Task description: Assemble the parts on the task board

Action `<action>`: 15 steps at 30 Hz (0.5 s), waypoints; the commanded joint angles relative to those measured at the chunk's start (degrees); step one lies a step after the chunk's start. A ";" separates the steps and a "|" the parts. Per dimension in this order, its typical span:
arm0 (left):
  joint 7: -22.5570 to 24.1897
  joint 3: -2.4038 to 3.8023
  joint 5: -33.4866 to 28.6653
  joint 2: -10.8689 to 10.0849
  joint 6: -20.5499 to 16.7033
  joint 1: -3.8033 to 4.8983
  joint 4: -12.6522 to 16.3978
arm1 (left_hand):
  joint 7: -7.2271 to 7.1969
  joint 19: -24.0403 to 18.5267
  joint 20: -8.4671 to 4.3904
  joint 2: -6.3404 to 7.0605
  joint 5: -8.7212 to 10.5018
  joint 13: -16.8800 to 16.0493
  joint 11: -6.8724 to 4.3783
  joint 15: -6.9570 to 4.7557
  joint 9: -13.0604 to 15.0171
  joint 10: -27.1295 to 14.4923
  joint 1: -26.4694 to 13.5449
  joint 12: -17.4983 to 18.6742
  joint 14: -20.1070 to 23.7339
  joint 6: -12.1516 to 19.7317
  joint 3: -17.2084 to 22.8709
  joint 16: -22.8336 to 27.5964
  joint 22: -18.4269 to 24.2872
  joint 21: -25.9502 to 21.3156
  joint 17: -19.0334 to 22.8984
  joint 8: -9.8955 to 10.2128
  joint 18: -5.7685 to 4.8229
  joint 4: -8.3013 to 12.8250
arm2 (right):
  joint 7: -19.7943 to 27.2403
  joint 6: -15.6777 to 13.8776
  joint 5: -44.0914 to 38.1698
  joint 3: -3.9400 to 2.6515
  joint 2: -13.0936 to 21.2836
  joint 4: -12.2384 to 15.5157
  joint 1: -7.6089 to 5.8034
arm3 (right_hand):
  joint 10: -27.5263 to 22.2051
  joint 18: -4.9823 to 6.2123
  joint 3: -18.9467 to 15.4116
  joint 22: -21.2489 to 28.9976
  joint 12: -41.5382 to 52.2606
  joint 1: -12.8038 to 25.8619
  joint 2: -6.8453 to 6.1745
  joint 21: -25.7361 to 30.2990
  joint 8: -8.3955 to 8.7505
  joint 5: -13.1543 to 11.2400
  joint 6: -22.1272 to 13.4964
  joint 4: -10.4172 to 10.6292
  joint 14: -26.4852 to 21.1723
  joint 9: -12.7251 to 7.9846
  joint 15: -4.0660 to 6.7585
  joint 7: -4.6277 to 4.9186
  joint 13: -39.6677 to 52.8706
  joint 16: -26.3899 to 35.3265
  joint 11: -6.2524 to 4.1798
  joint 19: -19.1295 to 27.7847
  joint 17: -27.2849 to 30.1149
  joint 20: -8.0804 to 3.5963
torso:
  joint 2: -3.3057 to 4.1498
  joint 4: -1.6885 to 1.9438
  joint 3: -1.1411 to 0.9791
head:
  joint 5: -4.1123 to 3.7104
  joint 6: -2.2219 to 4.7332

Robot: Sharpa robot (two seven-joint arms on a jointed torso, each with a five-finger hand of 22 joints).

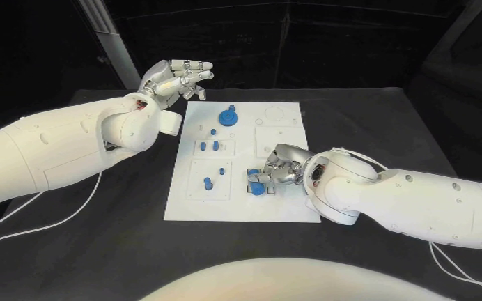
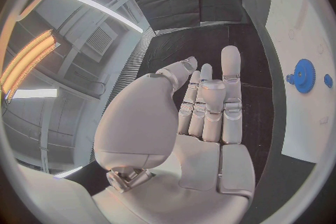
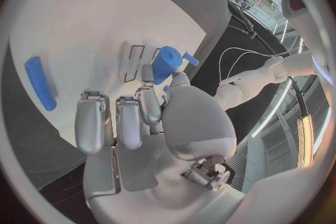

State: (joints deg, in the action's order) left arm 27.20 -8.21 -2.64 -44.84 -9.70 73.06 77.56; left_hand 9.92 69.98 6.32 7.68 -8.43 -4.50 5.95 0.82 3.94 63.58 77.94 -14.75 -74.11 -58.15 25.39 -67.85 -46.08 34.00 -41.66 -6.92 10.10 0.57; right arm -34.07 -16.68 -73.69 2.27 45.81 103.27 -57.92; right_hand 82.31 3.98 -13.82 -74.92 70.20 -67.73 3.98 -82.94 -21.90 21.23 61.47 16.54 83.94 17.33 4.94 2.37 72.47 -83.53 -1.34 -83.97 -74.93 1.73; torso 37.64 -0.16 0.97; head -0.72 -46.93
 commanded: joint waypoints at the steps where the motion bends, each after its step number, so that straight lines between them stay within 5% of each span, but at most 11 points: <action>1: 0.14 0.04 -0.18 0.07 0.73 0.09 0.03 | 0.37 -0.20 0.06 -0.24 -0.26 0.09 -0.13 -0.01 -0.08 -0.33 0.46 -0.39 0.22 -0.04 0.18 0.27 0.06 -0.23 0.06 -0.29 0.37 0.24 | -1.50 -1.33 -2.57 -0.04 -0.24 -0.05 -0.10 | -0.06 -1.06 -1.79 -1.65 -0.87 2.92 0.02 -0.16 0.62 -7.52 -0.11 -0.40 3.83 0.24 0.17 0.50 -0.41 0.48 -0.04 -0.39 -3.10 -0.47 | -0.05 -0.03 -0.01 | -0.05 -0.03; 4: 0.11 0.04 -0.18 0.05 0.75 0.09 0.01 | 0.37 -0.20 0.06 -0.24 -0.26 0.09 -0.13 -0.01 -0.08 -0.33 0.46 -0.39 0.22 -0.04 0.18 0.27 0.06 -0.23 0.06 -0.29 0.37 0.24 | -1.57 -1.64 -3.98 -0.04 -0.28 0.09 -0.09 | -0.44 -1.01 -3.88 -1.43 -2.07 6.72 -0.71 0.00 0.87 -15.90 -0.11 0.01 3.72 0.79 0.15 0.56 -1.17 0.81 -0.02 -0.28 -2.61 -0.48 | -0.07 -0.09 -0.04 | 0.01 -0.07; 6: 0.09 0.04 -0.18 0.05 0.76 0.09 0.01 | 0.37 -0.20 0.06 -0.24 -0.26 0.09 -0.13 -0.01 -0.08 -0.33 0.46 -0.39 0.22 -0.04 0.18 0.27 0.06 -0.23 0.06 -0.29 0.37 0.24 | -1.58 -1.65 -4.62 -0.04 -0.23 0.22 -0.09 | -0.65 -0.99 -4.22 -1.34 -2.80 8.99 -1.75 0.08 1.08 -18.13 -0.18 0.28 3.68 1.17 0.11 0.59 -1.60 0.98 0.02 -0.23 -2.37 -0.46 | -0.08 -0.11 -0.04 | 0.00 -0.09; 10: 0.07 0.04 -0.18 0.03 0.78 0.09 -0.02 | 0.37 -0.20 0.06 -0.24 -0.26 0.09 -0.13 -0.01 -0.08 -0.33 0.46 -0.39 0.22 -0.04 0.18 0.27 0.06 -0.23 0.06 -0.29 0.37 0.24 | -1.68 -1.03 -6.19 -0.04 0.10 0.62 -0.09 | -0.91 -0.94 -2.67 -1.14 -3.88 11.79 -4.03 0.24 1.45 -18.38 -0.26 0.32 3.59 1.80 0.11 0.63 -2.19 1.31 0.01 -0.14 -1.91 -0.45 | -0.12 -0.11 -0.03 | -0.08 -0.07; 15: 0.00 0.04 -0.18 -0.07 0.83 0.09 -0.03 | 0.37 -0.20 0.06 -0.24 -0.26 0.09 -0.13 -0.01 -0.08 -0.33 0.46 -0.39 0.22 -0.04 0.18 0.27 0.06 -0.23 0.06 -0.29 0.37 0.24 | -1.01 0.31 -6.93 -0.04 0.90 1.35 -0.08 | -0.73 -0.96 -0.12 -1.25 -4.00 7.51 -3.89 0.23 1.70 -17.00 -0.11 -0.63 3.65 2.49 0.09 0.61 -2.04 1.28 0.02 -0.19 -2.01 -0.40 | -0.08 -0.05 -0.05 | -0.07 -0.04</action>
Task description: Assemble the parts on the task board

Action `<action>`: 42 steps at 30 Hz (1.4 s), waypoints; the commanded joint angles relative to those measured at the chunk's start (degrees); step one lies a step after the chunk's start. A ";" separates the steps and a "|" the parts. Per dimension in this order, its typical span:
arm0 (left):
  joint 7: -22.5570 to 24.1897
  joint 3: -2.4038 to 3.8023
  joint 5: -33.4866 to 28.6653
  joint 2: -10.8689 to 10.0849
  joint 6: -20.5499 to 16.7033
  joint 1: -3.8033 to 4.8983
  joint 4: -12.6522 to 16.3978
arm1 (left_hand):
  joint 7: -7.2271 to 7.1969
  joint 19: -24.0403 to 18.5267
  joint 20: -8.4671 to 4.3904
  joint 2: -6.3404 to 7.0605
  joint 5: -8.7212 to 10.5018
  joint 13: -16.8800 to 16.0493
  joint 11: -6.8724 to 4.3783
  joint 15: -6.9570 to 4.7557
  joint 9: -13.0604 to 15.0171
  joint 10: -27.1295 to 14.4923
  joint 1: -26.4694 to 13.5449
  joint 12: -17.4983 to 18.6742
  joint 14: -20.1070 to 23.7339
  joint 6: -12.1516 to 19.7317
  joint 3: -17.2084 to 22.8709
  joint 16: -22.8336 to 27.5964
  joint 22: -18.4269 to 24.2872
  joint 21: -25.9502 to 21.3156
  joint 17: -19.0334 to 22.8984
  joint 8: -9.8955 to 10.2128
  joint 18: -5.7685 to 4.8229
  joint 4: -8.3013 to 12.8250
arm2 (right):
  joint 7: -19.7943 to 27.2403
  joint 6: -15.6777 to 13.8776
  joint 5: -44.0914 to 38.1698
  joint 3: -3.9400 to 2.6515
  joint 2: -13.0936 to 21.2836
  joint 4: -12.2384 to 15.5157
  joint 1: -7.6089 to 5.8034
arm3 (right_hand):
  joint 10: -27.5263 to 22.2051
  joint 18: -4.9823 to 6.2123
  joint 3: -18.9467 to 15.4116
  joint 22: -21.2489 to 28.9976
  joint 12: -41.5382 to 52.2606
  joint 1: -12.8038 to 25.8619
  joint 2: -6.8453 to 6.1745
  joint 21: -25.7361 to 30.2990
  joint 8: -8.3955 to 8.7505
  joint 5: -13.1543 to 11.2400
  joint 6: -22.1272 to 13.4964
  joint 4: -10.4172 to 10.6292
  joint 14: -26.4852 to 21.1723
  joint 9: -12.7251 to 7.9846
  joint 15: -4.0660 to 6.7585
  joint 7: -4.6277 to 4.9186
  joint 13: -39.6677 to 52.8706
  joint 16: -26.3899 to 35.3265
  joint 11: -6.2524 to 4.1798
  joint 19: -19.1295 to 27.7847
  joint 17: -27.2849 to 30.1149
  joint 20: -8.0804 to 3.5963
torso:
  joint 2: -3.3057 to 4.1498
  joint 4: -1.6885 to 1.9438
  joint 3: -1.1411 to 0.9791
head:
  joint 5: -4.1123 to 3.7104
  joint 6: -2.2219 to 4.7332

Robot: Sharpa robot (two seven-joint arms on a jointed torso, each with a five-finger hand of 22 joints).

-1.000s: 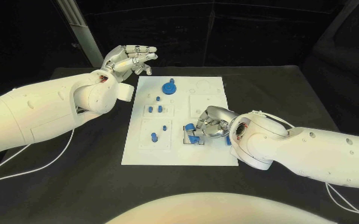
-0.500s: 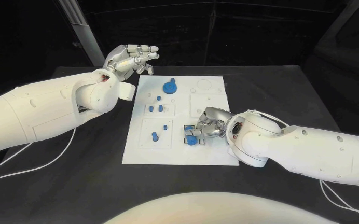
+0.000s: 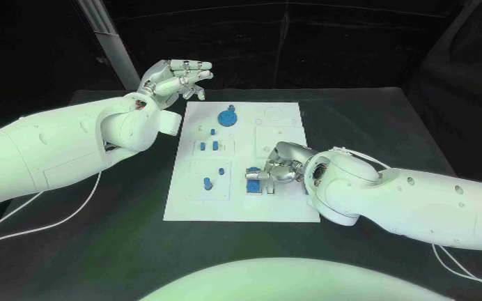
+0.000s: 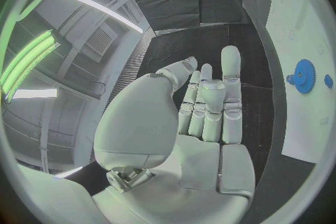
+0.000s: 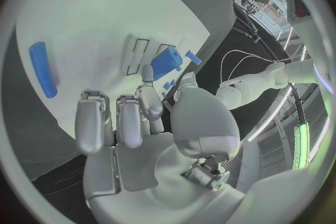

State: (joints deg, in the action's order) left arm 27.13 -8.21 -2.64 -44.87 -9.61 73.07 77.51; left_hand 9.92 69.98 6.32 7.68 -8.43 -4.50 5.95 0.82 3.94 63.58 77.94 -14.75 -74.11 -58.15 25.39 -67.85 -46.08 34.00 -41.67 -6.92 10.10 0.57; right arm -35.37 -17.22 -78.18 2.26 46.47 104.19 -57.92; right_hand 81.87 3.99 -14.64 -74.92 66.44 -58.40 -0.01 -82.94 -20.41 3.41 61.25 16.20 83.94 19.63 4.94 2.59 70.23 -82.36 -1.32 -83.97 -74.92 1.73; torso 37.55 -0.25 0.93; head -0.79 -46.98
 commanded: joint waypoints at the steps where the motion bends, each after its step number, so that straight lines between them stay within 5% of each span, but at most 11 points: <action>1: 0.06 0.04 -0.18 -0.05 0.75 0.08 0.00 | 0.37 -0.20 0.06 -0.24 -0.26 0.10 -0.12 -0.01 -0.08 -0.33 0.46 -0.39 0.23 -0.04 0.18 0.27 0.06 -0.23 0.07 -0.29 0.37 0.24 | 0.45 1.16 -2.50 -0.02 0.34 0.56 -0.08 | -0.09 -1.03 1.07 -1.58 0.15 -3.29 0.18 0.06 0.26 1.52 0.15 -0.77 3.74 0.36 0.09 0.37 0.58 -0.12 -0.01 -0.34 -2.40 -0.41 | 0.00 0.01 -0.03 | 0.04 0.03; 4: 0.03 0.04 -0.18 -0.06 0.80 0.08 -0.08 | 0.37 -0.20 0.06 -0.24 -0.26 0.10 -0.12 -0.01 -0.08 -0.33 0.46 -0.39 0.23 -0.04 0.18 0.27 0.06 -0.23 0.07 -0.29 0.37 0.24 | 0.86 1.97 -2.63 -0.02 0.53 0.90 -0.07 | 0.32 -1.14 2.29 -2.14 0.87 -9.54 0.41 -0.23 0.40 3.05 0.35 -3.90 3.96 0.98 0.15 0.30 1.38 -0.78 -0.07 -0.57 -3.45 -0.47 | 0.01 -0.03 -0.03 | 0.10 0.04; 9: -0.02 0.03 -0.18 -0.05 0.87 0.08 -0.15 | 0.37 -0.20 0.06 -0.24 -0.26 0.10 -0.12 -0.01 -0.08 -0.33 0.46 -0.39 0.23 -0.04 0.18 0.27 0.06 -0.23 0.07 -0.29 0.37 0.24 | 1.06 2.30 -3.16 -0.02 0.50 1.10 -0.07 | 0.49 -1.17 2.98 -2.29 1.12 -13.71 0.72 -0.30 0.52 2.72 0.50 -6.51 4.00 1.52 0.16 0.32 1.78 -1.01 -0.10 -0.61 -3.83 -0.48 | 0.02 0.00 -0.01 | -0.08 0.02; 25: -0.14 0.03 -0.18 -0.11 0.91 0.08 -0.19 | 0.38 -0.20 0.06 -0.24 -0.26 0.10 -0.12 -0.01 -0.08 -0.35 0.46 -0.40 0.24 -0.03 0.19 0.28 0.06 -0.24 0.09 -0.29 0.37 0.26 | 1.12 0.18 -4.71 -0.02 0.44 0.49 -0.08 | 0.53 -1.19 2.63 -2.38 1.08 -13.05 1.95 -0.33 0.88 4.26 0.40 -6.01 4.00 1.87 0.09 0.43 1.93 -1.06 0.00 -0.63 -3.92 -0.43 | 0.02 0.07 0.04 | -0.21 -0.05; 33: -0.27 0.03 -0.18 -0.30 1.02 0.08 -0.08 | 0.42 -0.20 0.07 -0.24 -0.25 0.12 -0.08 0.00 -0.09 -0.44 0.45 -0.46 0.28 0.02 0.27 0.30 0.06 -0.24 0.18 -0.30 0.36 0.31 | 9.08 -4.52 -0.04 -0.05 7.37 3.82 -0.13 | -0.98 -0.96 1.22 -1.27 -1.96 -12.65 2.70 0.35 3.94 9.65 -2.87 -4.79 3.68 1.27 -0.70 1.72 0.06 -0.21 1.04 -0.02 -2.66 0.19 | -0.08 -0.06 0.07 | -0.89 0.04; 42: -0.21 0.01 -0.18 -0.38 1.01 0.08 -0.05 | 0.42 -0.20 0.07 -0.24 -0.25 0.12 -0.08 0.00 -0.09 -0.44 0.45 -0.46 0.28 0.02 0.27 0.30 0.06 -0.24 0.18 -0.30 0.36 0.31 | 8.93 -1.54 -2.51 -0.06 15.13 5.72 -0.27 | -1.70 -0.84 0.39 -0.75 -3.45 -13.30 2.62 0.69 5.69 9.40 -3.86 -4.71 3.52 0.44 -1.26 2.40 -0.86 0.29 1.66 0.29 -1.98 0.76 | -0.12 -0.51 0.02 | -1.80 0.11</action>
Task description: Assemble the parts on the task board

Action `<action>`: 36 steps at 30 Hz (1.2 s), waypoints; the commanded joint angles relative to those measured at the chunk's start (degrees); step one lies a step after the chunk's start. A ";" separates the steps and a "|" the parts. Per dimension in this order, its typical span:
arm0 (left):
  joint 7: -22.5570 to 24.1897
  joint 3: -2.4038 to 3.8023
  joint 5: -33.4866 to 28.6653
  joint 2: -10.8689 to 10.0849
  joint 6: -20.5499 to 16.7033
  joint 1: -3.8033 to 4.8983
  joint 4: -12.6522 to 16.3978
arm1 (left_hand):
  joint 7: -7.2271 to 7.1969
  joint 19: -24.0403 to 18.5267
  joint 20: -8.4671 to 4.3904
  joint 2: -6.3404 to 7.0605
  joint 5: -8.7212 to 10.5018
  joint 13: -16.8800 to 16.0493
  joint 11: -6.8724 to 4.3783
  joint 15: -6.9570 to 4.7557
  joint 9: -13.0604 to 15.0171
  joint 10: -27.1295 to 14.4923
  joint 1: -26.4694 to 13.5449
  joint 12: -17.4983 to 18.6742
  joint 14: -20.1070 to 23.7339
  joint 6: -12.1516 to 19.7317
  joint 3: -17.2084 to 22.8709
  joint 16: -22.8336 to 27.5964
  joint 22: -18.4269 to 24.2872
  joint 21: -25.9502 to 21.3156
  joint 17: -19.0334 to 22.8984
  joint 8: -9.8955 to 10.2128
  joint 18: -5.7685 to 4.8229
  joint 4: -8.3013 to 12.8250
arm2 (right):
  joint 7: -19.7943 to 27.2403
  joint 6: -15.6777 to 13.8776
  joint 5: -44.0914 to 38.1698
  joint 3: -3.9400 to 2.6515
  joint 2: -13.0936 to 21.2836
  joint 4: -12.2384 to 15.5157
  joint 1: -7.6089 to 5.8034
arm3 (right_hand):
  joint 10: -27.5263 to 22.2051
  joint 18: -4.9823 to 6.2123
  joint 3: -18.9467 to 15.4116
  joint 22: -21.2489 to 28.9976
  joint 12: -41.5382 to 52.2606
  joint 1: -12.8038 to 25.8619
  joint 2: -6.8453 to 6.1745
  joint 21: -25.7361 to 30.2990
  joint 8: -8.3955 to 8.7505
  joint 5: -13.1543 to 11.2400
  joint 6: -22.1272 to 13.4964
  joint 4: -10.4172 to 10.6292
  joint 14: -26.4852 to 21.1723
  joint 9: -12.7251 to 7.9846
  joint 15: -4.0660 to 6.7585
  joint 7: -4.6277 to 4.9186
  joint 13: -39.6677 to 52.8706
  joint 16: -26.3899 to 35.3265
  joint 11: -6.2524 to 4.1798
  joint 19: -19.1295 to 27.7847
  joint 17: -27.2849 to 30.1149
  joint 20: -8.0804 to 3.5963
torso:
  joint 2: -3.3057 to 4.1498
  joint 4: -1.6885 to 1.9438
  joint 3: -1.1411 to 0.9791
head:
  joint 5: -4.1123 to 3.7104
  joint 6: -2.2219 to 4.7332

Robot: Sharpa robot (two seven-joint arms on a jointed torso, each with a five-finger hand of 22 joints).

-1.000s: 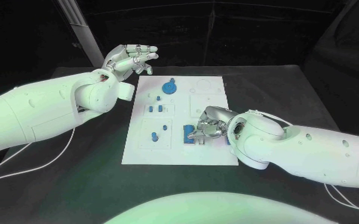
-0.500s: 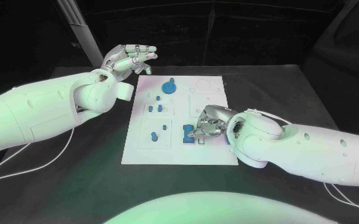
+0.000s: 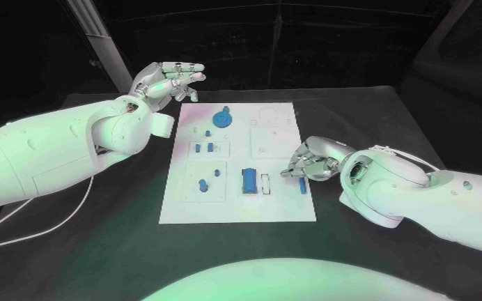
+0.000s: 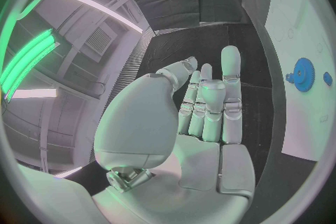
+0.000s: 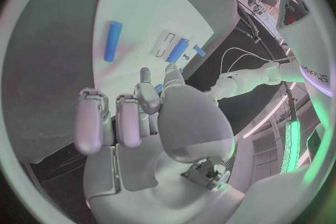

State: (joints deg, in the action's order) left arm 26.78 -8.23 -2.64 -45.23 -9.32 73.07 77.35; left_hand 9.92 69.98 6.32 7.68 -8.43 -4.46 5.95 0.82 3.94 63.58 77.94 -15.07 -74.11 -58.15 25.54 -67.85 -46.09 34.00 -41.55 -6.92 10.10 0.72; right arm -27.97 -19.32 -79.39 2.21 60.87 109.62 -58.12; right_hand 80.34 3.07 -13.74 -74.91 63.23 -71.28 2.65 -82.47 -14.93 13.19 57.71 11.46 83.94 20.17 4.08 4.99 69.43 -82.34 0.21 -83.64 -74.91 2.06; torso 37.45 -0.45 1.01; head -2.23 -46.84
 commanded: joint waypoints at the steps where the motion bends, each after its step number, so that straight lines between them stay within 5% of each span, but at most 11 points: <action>1: 0.14 0.03 -0.18 -0.04 0.73 0.08 0.13 | 0.42 -0.21 0.07 -0.24 -0.25 0.08 -0.08 0.00 -0.09 -0.44 0.46 -0.14 0.29 0.02 0.12 0.30 0.07 -0.24 0.06 -0.30 0.36 0.16 | 1.15 1.08 -2.15 -0.02 1.22 0.32 -0.08 | -0.13 0.07 -0.58 -0.78 -0.18 -0.38 -0.04 0.22 0.25 -0.47 -0.26 0.09 3.52 -0.12 -0.42 0.01 -0.01 0.26 0.13 -0.04 -2.01 0.46 | -0.02 -0.42 -0.08 | -0.45 0.01; 9: 0.18 -0.03 -0.18 0.00 0.81 0.05 0.17 | 0.43 -0.21 0.07 -0.22 -0.24 0.09 -0.07 0.01 -0.09 -0.46 0.43 -0.15 0.30 0.04 0.12 0.31 0.07 -0.24 0.09 -0.30 0.36 0.17 | -2.42 7.35 -6.64 0.00 2.28 -0.50 -0.05 | 0.12 0.09 -0.85 -0.79 0.10 -0.79 0.25 0.24 0.19 1.33 0.98 0.26 3.51 -0.20 -0.36 -0.22 0.27 0.39 -0.02 -0.05 -1.87 0.54 | -0.16 -0.85 -0.25 | -0.63 0.01; 17: 0.11 -0.10 -0.18 -0.07 0.89 0.02 0.18 | 0.45 -0.22 0.08 -0.20 -0.23 0.10 -0.05 0.02 -0.09 -0.50 0.40 -0.17 0.33 0.07 0.13 0.33 0.07 -0.25 0.14 -0.30 0.36 0.17 | -3.81 11.21 -7.43 0.02 1.41 -1.79 -0.02 | 0.21 0.12 -1.23 -0.69 0.10 -0.73 0.40 0.32 0.12 1.93 1.80 0.64 3.49 -0.20 -0.26 -0.42 0.33 0.49 -0.17 0.00 -1.76 0.48 | -0.17 -0.61 -0.15 | -0.80 -0.10; 30: 0.12 -0.15 -0.18 -0.08 0.98 0.00 0.10 | 0.45 -0.22 0.08 -0.20 -0.23 0.10 -0.05 0.02 -0.09 -0.50 0.40 -0.17 0.33 0.07 0.13 0.33 0.07 -0.25 0.14 -0.30 0.36 0.17 | -4.05 13.69 -7.98 0.05 -1.42 -3.57 0.05 | 0.20 0.14 -1.57 -0.60 -0.03 -1.01 0.30 0.40 0.02 1.26 2.46 0.72 3.45 -0.10 -0.13 -0.62 0.30 0.64 -0.34 0.04 -1.59 0.38 | -0.10 -0.74 -0.12 | -0.63 -0.32; 36: 0.08 -0.16 -0.18 -0.07 1.01 -0.01 0.06 | 0.45 -0.22 0.08 -0.20 -0.23 0.10 -0.05 0.02 -0.09 -0.50 0.40 -0.17 0.33 0.07 0.13 0.33 0.07 -0.25 0.14 -0.30 0.36 0.17 | -4.26 13.73 -10.69 0.05 -2.92 -4.07 0.08 | 0.16 0.14 -1.23 -0.57 -0.21 -3.86 0.35 0.47 0.28 0.65 2.72 -0.83 3.45 -0.04 0.00 -0.67 0.31 0.74 -0.45 0.06 -1.52 0.22 | -0.14 -0.60 -0.11 | -0.64 -0.38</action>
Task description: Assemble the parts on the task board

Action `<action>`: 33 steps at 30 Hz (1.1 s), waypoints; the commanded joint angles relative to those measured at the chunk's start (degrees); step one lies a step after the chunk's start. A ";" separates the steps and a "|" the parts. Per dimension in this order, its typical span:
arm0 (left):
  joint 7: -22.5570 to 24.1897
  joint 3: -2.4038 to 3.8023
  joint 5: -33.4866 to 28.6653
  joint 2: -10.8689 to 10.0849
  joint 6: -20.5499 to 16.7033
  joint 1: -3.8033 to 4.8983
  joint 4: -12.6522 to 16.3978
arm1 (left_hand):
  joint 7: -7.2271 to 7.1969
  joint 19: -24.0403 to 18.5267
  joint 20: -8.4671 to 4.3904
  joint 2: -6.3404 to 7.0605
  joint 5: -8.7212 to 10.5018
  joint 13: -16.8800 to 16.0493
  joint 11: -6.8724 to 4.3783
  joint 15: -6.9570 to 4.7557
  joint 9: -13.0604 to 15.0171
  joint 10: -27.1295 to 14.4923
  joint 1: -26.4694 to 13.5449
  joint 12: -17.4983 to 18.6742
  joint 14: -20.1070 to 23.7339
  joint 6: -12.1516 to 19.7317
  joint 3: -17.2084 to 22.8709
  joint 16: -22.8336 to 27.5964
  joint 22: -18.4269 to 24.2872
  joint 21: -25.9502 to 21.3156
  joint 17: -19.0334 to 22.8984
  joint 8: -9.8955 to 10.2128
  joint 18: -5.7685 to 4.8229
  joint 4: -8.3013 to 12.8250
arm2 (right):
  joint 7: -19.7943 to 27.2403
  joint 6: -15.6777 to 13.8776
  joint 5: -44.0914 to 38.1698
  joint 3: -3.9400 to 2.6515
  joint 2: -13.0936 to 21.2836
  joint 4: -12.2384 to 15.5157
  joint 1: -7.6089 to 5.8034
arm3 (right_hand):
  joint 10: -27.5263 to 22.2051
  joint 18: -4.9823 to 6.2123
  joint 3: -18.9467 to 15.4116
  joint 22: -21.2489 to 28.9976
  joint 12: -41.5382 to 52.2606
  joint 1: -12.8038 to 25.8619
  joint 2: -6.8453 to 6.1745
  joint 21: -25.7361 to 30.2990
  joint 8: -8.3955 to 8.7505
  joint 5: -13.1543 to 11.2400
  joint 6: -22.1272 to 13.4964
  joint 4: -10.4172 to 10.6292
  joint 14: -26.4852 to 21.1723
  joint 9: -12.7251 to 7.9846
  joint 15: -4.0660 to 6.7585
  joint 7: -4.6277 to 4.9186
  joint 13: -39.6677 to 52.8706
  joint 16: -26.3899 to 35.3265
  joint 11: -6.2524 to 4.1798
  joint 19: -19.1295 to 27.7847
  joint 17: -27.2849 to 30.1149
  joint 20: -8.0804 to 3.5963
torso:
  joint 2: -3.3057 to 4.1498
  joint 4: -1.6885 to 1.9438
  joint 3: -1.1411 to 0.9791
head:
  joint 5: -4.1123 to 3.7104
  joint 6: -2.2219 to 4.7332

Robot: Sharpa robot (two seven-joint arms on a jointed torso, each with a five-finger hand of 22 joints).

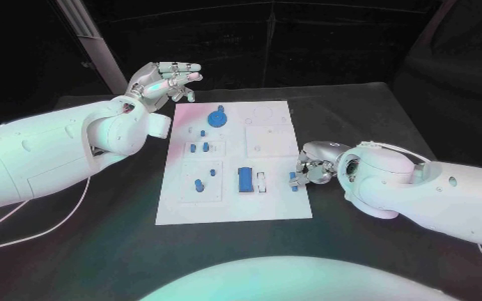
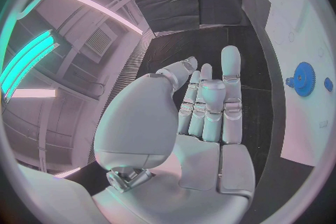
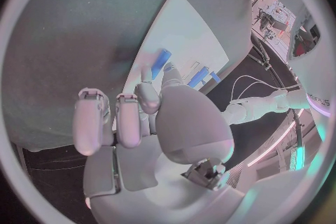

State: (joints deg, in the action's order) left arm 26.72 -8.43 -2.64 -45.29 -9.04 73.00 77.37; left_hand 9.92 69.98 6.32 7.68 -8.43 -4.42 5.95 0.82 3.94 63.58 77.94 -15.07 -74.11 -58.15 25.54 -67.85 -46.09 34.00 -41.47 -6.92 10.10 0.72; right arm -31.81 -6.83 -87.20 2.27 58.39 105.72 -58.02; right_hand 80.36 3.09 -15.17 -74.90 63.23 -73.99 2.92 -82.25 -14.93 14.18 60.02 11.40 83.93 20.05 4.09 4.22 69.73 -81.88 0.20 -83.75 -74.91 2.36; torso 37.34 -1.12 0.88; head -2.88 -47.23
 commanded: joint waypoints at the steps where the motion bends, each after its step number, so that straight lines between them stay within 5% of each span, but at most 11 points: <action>1: 0.14 0.03 -0.18 -0.01 0.72 0.06 0.03 | 0.45 -0.22 0.08 -0.20 -0.23 0.06 -0.05 0.02 -0.09 -0.50 0.40 -0.17 0.33 0.08 0.14 0.33 0.07 -0.25 0.06 -0.30 0.35 0.17 | -0.50 1.44 -3.44 0.00 -0.64 -0.27 -0.01 | 0.12 0.13 0.43 -0.55 -0.27 -2.08 0.12 0.27 0.35 -0.44 0.42 -1.34 3.46 0.07 0.03 0.09 0.00 0.30 -0.45 0.17 -1.52 -0.10 | -0.07 0.06 0.02 | 0.03 -0.01; 5: 0.12 0.03 -0.18 -0.04 0.71 0.06 0.02 | 0.45 -0.22 0.08 -0.20 -0.23 0.06 -0.05 0.02 -0.09 -0.50 0.40 -0.17 0.33 0.08 0.14 0.33 0.07 -0.25 0.06 -0.30 0.35 0.17 | -0.83 2.81 -6.26 0.01 -1.51 -0.76 0.01 | -0.01 0.11 1.68 -0.59 -0.55 -5.58 0.49 0.29 0.81 -4.17 0.40 -3.62 3.47 -0.02 0.07 0.15 -0.08 0.32 -0.46 0.16 -1.56 -0.18 | -0.05 0.06 0.05 | 0.06 0.02; 11: 0.09 0.02 -0.18 -0.05 0.75 0.06 0.03 | 0.45 -0.22 0.08 -0.20 -0.23 0.06 -0.05 0.02 -0.09 -0.50 0.40 -0.17 0.33 0.08 0.14 0.33 0.07 -0.25 0.06 -0.30 0.35 0.17 | -1.31 4.91 -9.83 0.02 -2.94 -1.41 0.07 | -0.41 0.12 3.83 -0.56 -1.26 -9.84 0.82 0.37 1.76 -5.68 0.12 -6.61 3.44 -0.42 0.06 0.32 -0.41 0.44 -0.41 0.19 -1.49 -0.19 | -0.05 0.01 0.01 | 0.17 0.10; 15: 0.07 0.02 -0.18 -0.08 0.73 0.06 0.04 | 0.45 -0.22 0.08 -0.20 -0.23 0.06 -0.05 0.02 -0.09 -0.50 0.40 -0.17 0.33 0.08 0.14 0.33 0.07 -0.25 0.06 -0.30 0.35 0.17 | -1.66 5.42 -10.91 0.02 -3.47 -1.58 0.12 | -0.94 0.13 5.54 -0.46 -2.22 -11.54 1.28 0.47 2.64 -3.27 0.12 -7.90 3.40 -0.94 -0.05 0.54 -0.96 0.55 -0.28 0.25 -1.40 -0.13 | -0.05 0.00 0.02 | 0.22 0.17; 22: 0.02 0.02 -0.18 -0.13 0.71 0.06 0.09 | 0.47 -0.24 0.09 -0.20 -0.23 0.08 -0.03 0.05 -0.10 -0.59 0.34 -0.23 0.38 0.13 0.19 0.35 0.08 -0.27 0.13 -0.30 0.35 0.19 | -2.37 3.81 -11.39 0.03 -3.73 -1.54 0.18 | -1.04 0.16 6.32 -0.36 -2.95 -8.83 0.92 0.56 3.81 -0.70 0.33 -6.36 3.39 -1.69 -0.23 0.67 -1.42 0.66 -0.12 0.29 -1.32 0.07 | -0.09 -0.03 0.03 | 0.41 0.26; 25: 0.03 0.02 -0.18 -0.16 0.78 0.06 0.11 | 0.47 -0.24 0.09 -0.20 -0.23 0.08 -0.03 0.05 -0.10 -0.59 0.34 -0.23 0.38 0.13 0.19 0.35 0.08 -0.27 0.13 -0.30 0.35 0.19 | -2.30 1.70 -9.73 0.02 -3.57 -1.22 0.19 | -0.87 0.14 7.49 -0.49 -2.91 -6.90 0.62 0.50 4.54 4.31 0.68 -4.52 3.46 -2.18 -0.15 0.53 -1.34 0.55 -0.22 0.19 -1.53 0.02 | -0.05 -0.07 -0.02 | 0.50 0.27; 33: 0.08 0.01 -0.18 -0.16 1.21 0.06 0.16 | 0.46 -0.28 0.09 -0.08 -0.25 0.11 -0.03 0.05 -0.11 -0.71 0.54 -0.31 0.47 0.24 0.32 0.38 0.07 -0.27 0.26 -0.31 0.36 0.47 | 0.16 -2.95 -4.55 0.00 -3.20 0.00 0.18 | -0.51 0.04 11.34 -1.06 -2.38 -6.96 -0.09 0.17 5.91 9.51 0.96 -3.47 3.64 -3.39 -0.14 0.68 -0.85 0.10 -0.19 -0.11 -2.25 -0.04 | -0.04 0.11 0.01 | 0.46 0.25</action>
State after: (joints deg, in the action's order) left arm 26.64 -8.45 -2.64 -45.43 -8.76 72.98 77.42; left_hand 10.13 69.98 6.32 7.68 -8.43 -4.37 5.94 0.82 3.88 63.16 77.94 -15.07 -74.11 -57.94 25.70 -67.85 -46.09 34.00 -41.25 -6.92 10.10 0.88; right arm -32.72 -6.61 -94.75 2.21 55.13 105.40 -57.89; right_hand 79.50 3.09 -4.20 -74.93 60.63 -80.91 3.44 -82.00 -9.24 23.15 60.55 7.86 83.84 16.53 3.77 4.94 68.76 -81.53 -0.01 -83.75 -74.91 2.35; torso 37.27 -1.14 0.89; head -2.34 -47.04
